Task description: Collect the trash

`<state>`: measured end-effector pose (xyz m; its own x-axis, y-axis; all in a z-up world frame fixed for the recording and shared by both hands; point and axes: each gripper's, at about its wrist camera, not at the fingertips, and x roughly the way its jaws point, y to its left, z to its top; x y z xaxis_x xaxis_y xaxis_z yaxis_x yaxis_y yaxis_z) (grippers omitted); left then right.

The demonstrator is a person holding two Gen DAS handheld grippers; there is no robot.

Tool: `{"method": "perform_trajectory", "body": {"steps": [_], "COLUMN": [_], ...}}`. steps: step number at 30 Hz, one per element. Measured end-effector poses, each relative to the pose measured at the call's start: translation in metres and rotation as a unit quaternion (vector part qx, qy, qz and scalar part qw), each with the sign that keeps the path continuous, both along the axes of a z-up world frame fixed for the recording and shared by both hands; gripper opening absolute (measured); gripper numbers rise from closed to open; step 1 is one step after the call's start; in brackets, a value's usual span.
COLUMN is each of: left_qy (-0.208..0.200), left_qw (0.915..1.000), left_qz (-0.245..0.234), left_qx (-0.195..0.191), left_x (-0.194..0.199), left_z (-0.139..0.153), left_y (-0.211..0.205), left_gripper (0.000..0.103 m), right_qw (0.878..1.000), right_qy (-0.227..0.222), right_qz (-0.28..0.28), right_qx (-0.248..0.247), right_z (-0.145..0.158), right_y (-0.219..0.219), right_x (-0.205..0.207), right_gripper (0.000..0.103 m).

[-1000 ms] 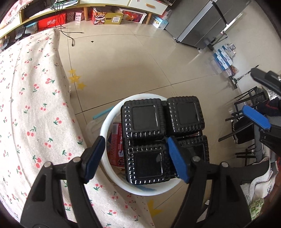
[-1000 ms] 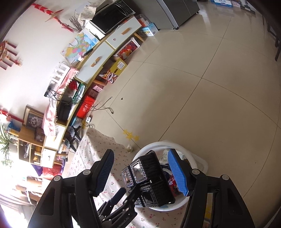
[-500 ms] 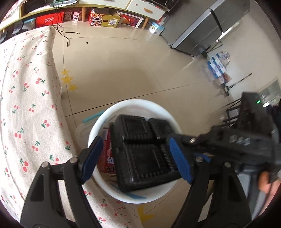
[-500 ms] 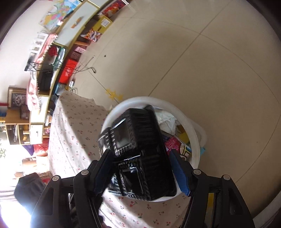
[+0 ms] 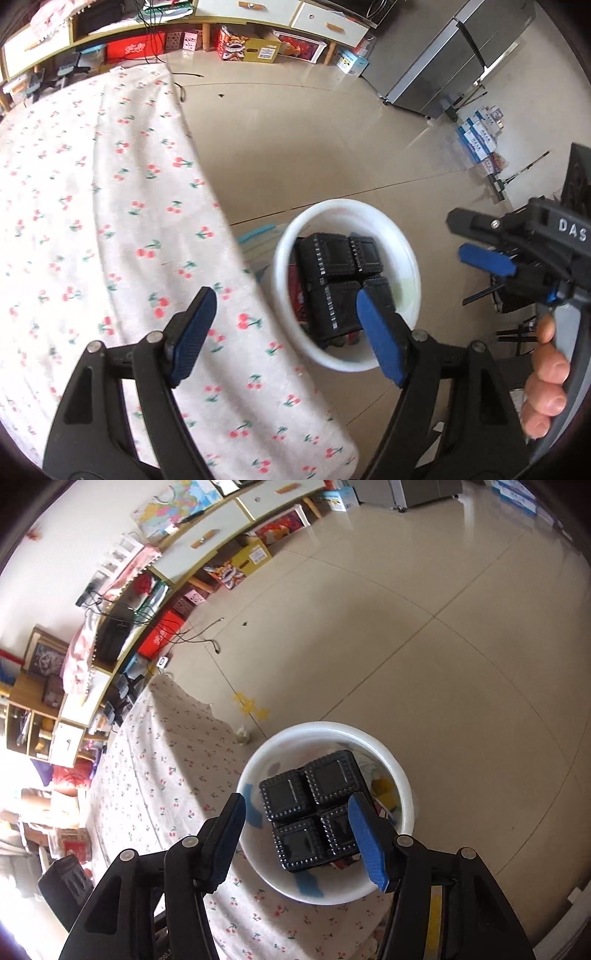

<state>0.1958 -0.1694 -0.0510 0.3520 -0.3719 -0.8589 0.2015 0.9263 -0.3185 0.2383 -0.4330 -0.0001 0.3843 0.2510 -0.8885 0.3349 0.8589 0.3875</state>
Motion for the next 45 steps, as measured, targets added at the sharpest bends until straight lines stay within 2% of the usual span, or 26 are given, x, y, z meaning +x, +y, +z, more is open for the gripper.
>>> {"method": "perform_trajectory", "body": {"steps": [4, 7, 10, 14, 16, 19, 21, 23, 24, 27, 30, 34, 45], "left_qy": [-0.024, -0.041, -0.060, -0.089, -0.098, -0.098, -0.102, -0.107, -0.108, -0.095, -0.093, -0.091, -0.085], "left_qw": [0.9981, 0.9951, 0.9908, 0.9831, 0.9806, 0.9822, 0.9817, 0.9809, 0.9802, 0.9808, 0.9815, 0.9802, 0.9818], "left_qz": [0.028, 0.041, 0.053, 0.076, 0.099, 0.108, 0.102, 0.085, 0.081, 0.082, 0.083, 0.084, 0.082], "left_qx": [0.050, 0.079, 0.109, 0.141, 0.138, 0.119, 0.125, 0.138, 0.145, 0.149, 0.145, 0.155, 0.149], "left_x": [-0.020, -0.037, -0.059, -0.088, -0.101, -0.111, -0.119, -0.123, -0.127, -0.128, -0.129, -0.129, -0.130], "left_z": [0.025, 0.045, 0.062, 0.075, 0.075, 0.069, 0.065, 0.059, 0.057, 0.050, 0.051, 0.049, 0.049], "left_y": [0.038, 0.063, 0.088, 0.125, 0.138, 0.145, 0.143, 0.137, 0.135, 0.135, 0.136, 0.135, 0.131], "left_gripper": [0.079, 0.080, 0.083, 0.089, 0.092, 0.094, 0.094, 0.094, 0.094, 0.094, 0.094, 0.094, 0.094], "right_qw": [0.996, 0.989, 0.982, 0.972, 0.969, 0.969, 0.969, 0.969, 0.968, 0.961, 0.964, 0.962, 0.963], "right_qy": [-0.064, -0.111, -0.131, -0.149, -0.157, -0.161, -0.160, -0.161, -0.162, -0.150, -0.138, -0.142, -0.135], "right_qz": [0.045, 0.086, 0.118, 0.135, 0.137, 0.125, 0.109, 0.094, 0.090, 0.096, 0.099, 0.102, 0.098], "right_qx": [-0.051, -0.055, -0.062, -0.118, -0.136, -0.141, -0.154, -0.165, -0.171, -0.211, -0.203, -0.212, -0.211], "right_z": [0.042, 0.065, 0.072, 0.076, 0.073, 0.063, 0.057, 0.051, 0.048, 0.040, 0.034, 0.033, 0.030], "right_y": [0.039, 0.074, 0.108, 0.151, 0.163, 0.171, 0.172, 0.173, 0.174, 0.183, 0.184, 0.188, 0.184], "right_x": [-0.016, -0.042, -0.066, -0.098, -0.116, -0.139, -0.155, -0.166, -0.169, -0.167, -0.164, -0.164, -0.166], "right_gripper": [0.061, 0.068, 0.069, 0.071, 0.074, 0.075, 0.078, 0.086, 0.087, 0.088, 0.088, 0.088, 0.088]}}
